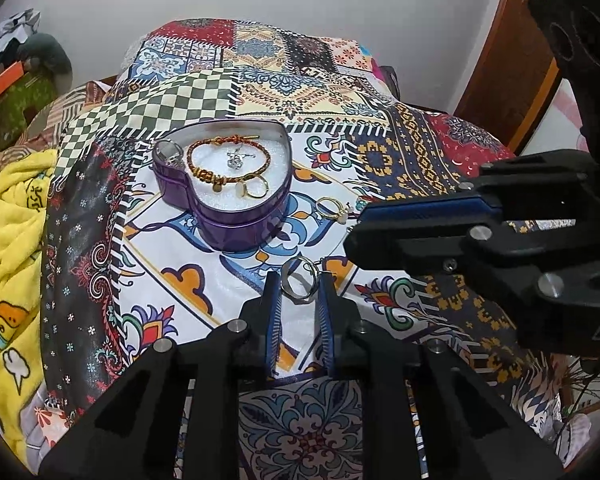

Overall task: Organize jewelry
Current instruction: 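Carry the silver ring toward the heart tin with the left tool, then drop the silver ring into the tin with the left tool while the right tool drops a pendant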

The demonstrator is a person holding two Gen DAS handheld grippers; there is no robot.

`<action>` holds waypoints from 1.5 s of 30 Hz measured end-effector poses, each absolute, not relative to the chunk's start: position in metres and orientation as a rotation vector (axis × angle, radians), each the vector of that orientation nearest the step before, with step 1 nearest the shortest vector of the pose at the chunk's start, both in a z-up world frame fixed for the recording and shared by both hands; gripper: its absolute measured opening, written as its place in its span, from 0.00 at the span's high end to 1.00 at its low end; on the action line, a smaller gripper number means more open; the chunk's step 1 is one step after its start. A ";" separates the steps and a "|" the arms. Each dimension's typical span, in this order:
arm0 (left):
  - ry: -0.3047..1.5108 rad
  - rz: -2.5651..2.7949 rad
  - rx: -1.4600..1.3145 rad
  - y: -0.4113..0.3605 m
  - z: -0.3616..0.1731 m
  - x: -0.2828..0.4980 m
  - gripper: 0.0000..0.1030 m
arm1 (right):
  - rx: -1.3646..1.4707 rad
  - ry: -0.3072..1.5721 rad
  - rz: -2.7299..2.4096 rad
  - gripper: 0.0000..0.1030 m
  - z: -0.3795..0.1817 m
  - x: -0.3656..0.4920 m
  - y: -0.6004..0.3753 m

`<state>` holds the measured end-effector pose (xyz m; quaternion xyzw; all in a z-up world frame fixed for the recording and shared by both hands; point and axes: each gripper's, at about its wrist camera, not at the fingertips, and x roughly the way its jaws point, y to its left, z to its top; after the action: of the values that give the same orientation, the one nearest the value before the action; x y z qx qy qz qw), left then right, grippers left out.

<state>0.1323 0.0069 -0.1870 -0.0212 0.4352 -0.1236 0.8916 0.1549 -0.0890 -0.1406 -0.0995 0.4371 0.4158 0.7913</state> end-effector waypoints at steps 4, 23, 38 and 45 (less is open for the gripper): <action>0.900 -0.282 -0.033 0.001 -0.185 0.132 0.83 | -0.209 0.951 0.899 0.91 -0.143 0.157 -0.089; 0.902 -0.406 -0.080 -0.018 -0.179 0.124 0.83 | -0.180 0.945 0.910 0.91 -0.137 0.157 -0.097; 0.851 -0.282 -0.099 0.018 -0.162 0.114 0.83 | -0.139 0.917 0.843 0.91 -0.125 0.176 -0.110; 0.780 -0.178 -0.086 0.046 -0.140 0.120 0.83 | -0.132 0.876 0.824 0.91 -0.113 0.188 -0.108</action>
<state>0.1205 0.0459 -0.1396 -0.0420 0.3797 -0.0867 0.9201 0.1882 -0.1084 -0.1130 -0.0618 0.4118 0.3874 0.8225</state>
